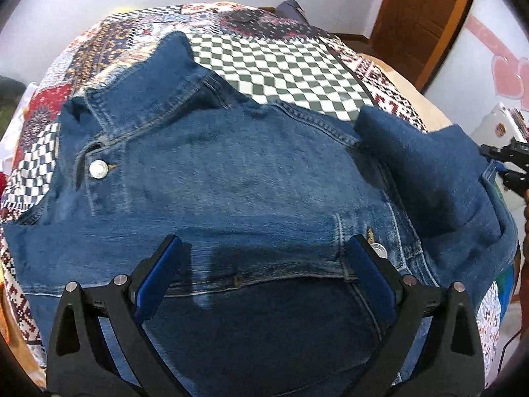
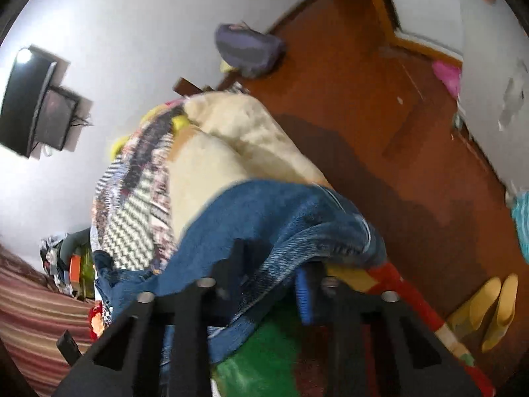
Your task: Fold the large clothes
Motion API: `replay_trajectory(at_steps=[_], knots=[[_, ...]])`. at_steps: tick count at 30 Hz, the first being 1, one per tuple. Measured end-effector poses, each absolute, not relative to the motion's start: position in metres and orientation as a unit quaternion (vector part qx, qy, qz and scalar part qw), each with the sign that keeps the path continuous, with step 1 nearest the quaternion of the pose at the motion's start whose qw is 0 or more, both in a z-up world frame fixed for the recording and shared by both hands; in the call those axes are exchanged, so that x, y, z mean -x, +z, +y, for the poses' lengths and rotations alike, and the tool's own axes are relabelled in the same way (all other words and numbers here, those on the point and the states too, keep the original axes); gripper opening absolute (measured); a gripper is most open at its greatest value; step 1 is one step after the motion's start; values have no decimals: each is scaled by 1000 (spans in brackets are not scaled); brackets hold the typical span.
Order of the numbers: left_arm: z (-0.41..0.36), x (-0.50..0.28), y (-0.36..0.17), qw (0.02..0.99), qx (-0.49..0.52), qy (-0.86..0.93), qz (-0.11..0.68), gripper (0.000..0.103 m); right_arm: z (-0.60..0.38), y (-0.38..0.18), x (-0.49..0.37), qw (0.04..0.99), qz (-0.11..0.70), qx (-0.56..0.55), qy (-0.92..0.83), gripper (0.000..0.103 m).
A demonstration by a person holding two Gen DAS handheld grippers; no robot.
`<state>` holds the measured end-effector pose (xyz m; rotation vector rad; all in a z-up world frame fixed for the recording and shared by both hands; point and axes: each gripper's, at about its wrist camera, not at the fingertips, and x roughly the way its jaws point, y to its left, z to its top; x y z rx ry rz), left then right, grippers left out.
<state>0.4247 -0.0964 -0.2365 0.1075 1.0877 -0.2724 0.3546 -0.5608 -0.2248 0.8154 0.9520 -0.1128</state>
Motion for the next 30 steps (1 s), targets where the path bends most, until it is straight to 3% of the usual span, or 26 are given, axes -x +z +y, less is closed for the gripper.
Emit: replay_trajectory(at_steps=[6, 16, 20, 25, 30], knots=[[-85, -414, -205, 867, -42, -123, 481, 100, -528, -143, -355, 872, 385, -302, -12, 10], [-41, -379, -145, 908, -34, -102, 404, 100, -402, 4, -352, 930, 283, -194, 129, 9], [-7, -361, -129, 921, -12, -84, 381, 100, -335, 36, -360, 924, 281, -177, 191, 9], [42, -338, -121, 927, 19, -58, 370, 100, -233, 23, -375, 903, 326, -134, 247, 9], [94, -310, -127, 926, 29, -15, 377, 100, -124, -56, -378, 840, 433, -117, 305, 9]])
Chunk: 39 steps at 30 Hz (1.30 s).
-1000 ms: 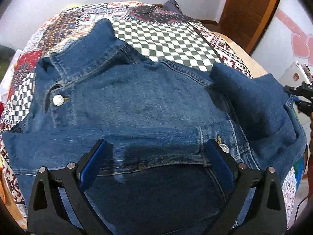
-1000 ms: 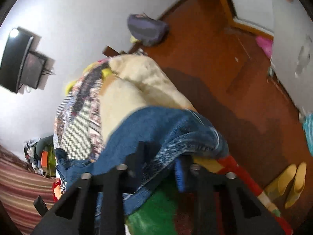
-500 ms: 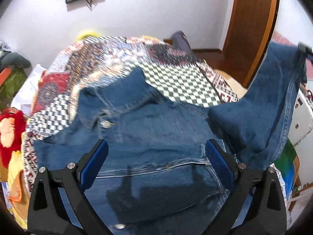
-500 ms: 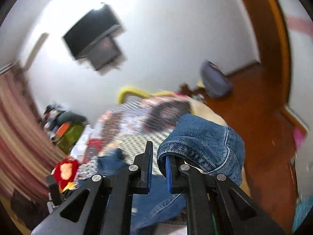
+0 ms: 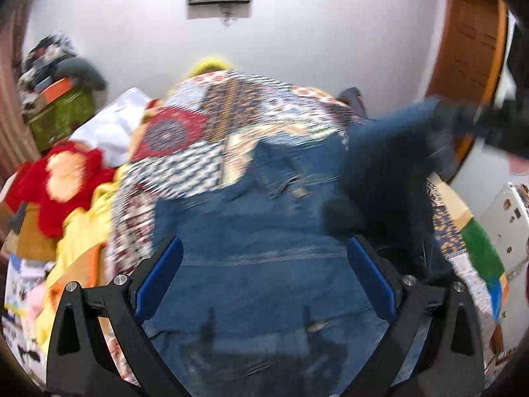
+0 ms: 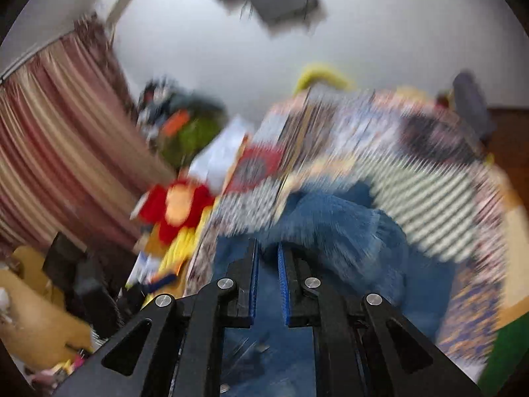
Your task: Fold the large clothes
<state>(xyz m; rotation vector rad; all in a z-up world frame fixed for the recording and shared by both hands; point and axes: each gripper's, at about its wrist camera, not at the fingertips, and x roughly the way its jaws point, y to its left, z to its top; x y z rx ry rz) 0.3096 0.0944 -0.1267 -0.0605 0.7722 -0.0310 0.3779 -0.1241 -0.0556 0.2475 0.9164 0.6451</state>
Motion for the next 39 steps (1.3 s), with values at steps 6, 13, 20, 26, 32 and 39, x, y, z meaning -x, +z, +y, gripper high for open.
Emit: replay_trajectory(at_steps=[6, 13, 20, 26, 32, 39], knots=[[147, -277, -155, 909, 46, 33, 413, 100, -50, -157, -355, 766, 547, -84, 327, 9], [163, -261, -175, 893, 59, 41, 444, 100, -50, -191, -337, 742, 584, -59, 325, 9], [117, -295, -156, 904, -2, 7, 427, 100, -125, -117, -344, 816, 503, 1, 285, 9], [69, -343, -166, 889, -93, -25, 448, 100, -204, -90, -358, 853, 478, 37, 206, 10], [35, -385, -216, 839, -203, -43, 503, 100, -264, -115, -362, 848, 505, 25, 162, 10], [32, -418, -234, 836, -164, -45, 521, 102, -281, -193, -367, 802, 579, -8, 147, 10]])
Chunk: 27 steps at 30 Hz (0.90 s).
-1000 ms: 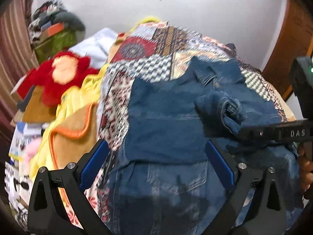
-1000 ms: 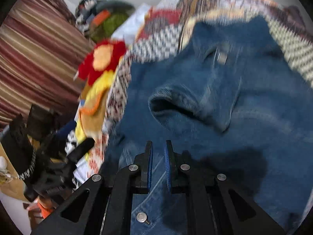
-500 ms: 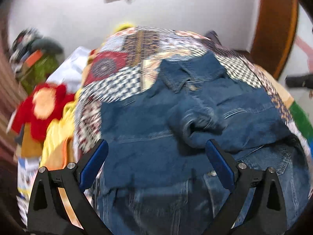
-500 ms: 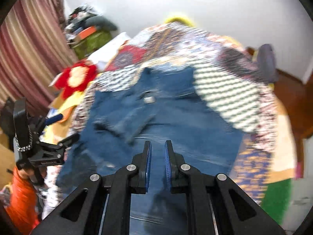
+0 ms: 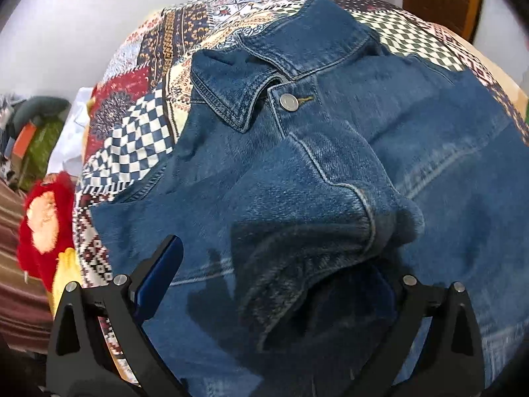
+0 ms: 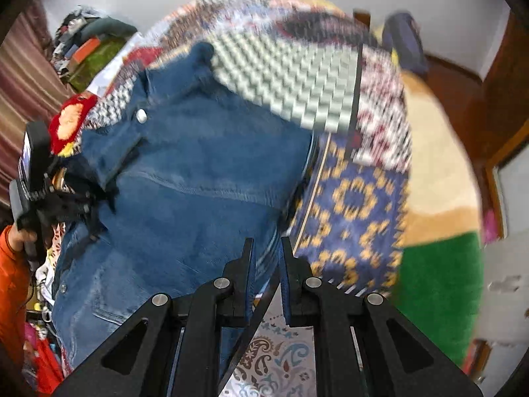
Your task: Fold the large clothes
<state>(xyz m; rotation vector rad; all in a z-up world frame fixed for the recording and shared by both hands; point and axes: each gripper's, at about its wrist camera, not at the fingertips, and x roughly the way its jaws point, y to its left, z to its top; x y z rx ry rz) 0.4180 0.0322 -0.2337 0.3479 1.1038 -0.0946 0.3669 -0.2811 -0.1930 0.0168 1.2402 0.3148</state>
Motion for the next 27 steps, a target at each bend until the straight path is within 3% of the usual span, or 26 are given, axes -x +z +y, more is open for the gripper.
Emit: replay_trajectory(at_steps=[4, 6, 7, 9, 11, 12, 19, 22, 27], knots=[[30, -419, -236, 851, -168, -47, 496, 99, -274, -224, -366, 783, 603, -19, 154, 10], [30, -415, -231, 859, -161, -68, 482, 79, -270, -229, -365, 785, 599, -13, 159, 10], [30, -415, -229, 859, -151, -79, 483, 64, -269, -229, -365, 786, 597, -11, 160, 10], [31, -415, -223, 865, -140, -72, 476, 51, -270, -229, -366, 785, 599, -11, 159, 10], [38, -416, -212, 876, -136, -44, 460, 18, -271, -228, -366, 782, 603, -14, 156, 10], [45, -417, -209, 879, -125, -36, 459, 13, -272, -228, -367, 781, 605, -16, 154, 10], [124, -409, -189, 886, 57, -38, 458, 16, -269, -227, -366, 784, 603, -7, 149, 10], [136, -396, -200, 881, 70, -28, 467, 22, -267, -227, -365, 785, 602, 0, 147, 10], [158, -379, -247, 839, 145, -43, 522, 22, -266, -228, -365, 785, 604, -1, 141, 10]])
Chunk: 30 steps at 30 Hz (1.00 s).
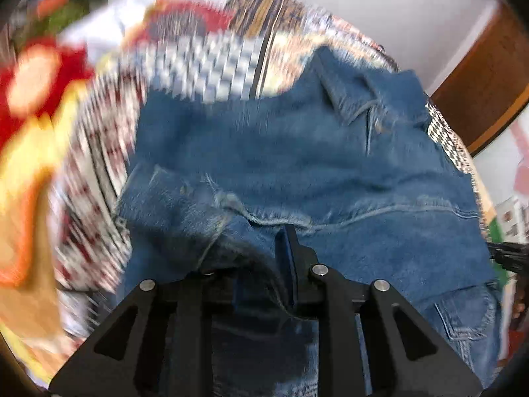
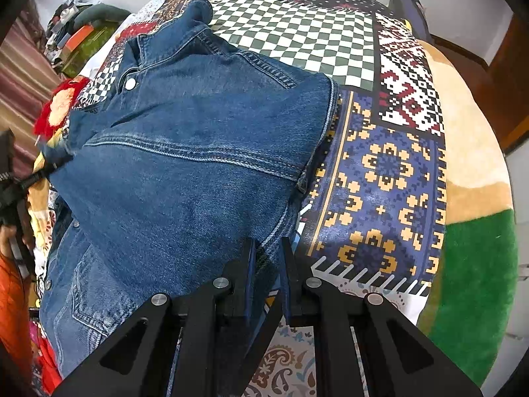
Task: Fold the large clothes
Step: 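Grasp the sleeve cuff with the left gripper and fold it over the jacket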
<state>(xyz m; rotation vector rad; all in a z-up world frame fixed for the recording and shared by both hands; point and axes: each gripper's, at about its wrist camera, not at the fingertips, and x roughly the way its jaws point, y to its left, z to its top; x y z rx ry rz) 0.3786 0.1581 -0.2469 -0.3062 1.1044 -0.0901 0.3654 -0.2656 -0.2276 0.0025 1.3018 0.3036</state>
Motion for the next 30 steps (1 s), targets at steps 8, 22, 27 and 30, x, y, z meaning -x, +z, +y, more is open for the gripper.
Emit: replay_trajectory(at_steps=[8, 22, 27, 30], knots=[[171, -386, -256, 831, 209, -43, 513, 48, -268, -217, -368, 785, 606, 1, 128, 10], [165, -369, -184, 912, 57, 10, 407, 30, -223, -178, -382, 809, 563, 46, 162, 10], [171, -370, -225, 888, 47, 22, 457, 33, -209, -220, -385, 785, 595, 63, 160, 10], [170, -367, -255, 872, 30, 36, 487, 43, -212, -218, -379, 794, 581, 67, 167, 10]])
